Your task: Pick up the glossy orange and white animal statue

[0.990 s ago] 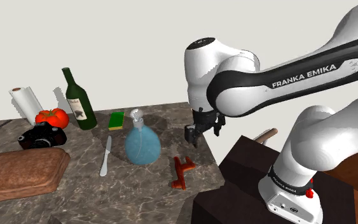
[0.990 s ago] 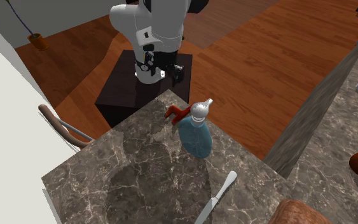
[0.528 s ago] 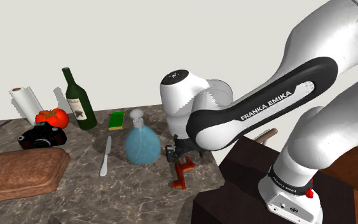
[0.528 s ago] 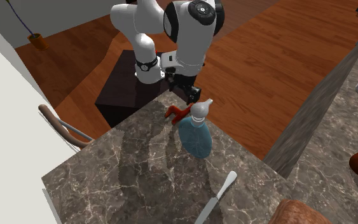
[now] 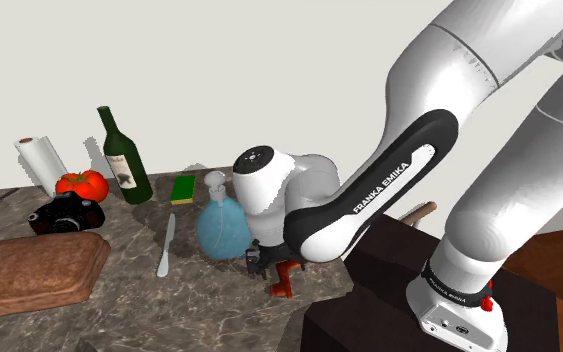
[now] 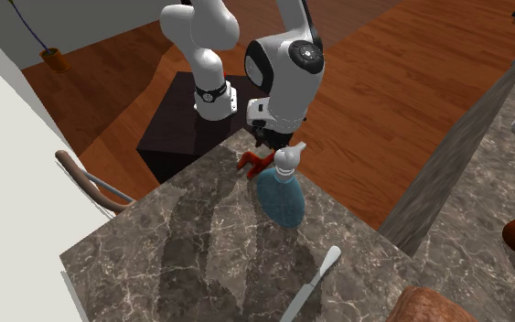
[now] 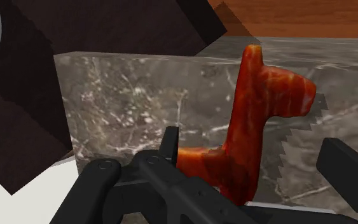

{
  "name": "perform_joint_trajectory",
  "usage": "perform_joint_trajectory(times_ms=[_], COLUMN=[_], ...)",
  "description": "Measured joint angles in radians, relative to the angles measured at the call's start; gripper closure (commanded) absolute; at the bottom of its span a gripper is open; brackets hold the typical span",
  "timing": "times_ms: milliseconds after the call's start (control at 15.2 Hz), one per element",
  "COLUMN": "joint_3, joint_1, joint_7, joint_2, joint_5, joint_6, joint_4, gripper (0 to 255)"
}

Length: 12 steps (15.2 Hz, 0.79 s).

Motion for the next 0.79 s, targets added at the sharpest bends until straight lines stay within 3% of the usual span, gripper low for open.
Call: perform_joint_trajectory(times_ms=[198, 264, 792], joint_3=[0.012, 0.013, 0.014], joint_1=[-0.018, -0.02, -0.021], joint_7=[0.05, 0.056, 0.061], joint_2=[0.056, 0.063, 0.067], joint_5=[-0.063, -0.071, -0.078], joint_6=[0.043, 0.047, 0.052], joint_4=[-0.008, -0.009, -0.01], gripper=[0, 255, 255])
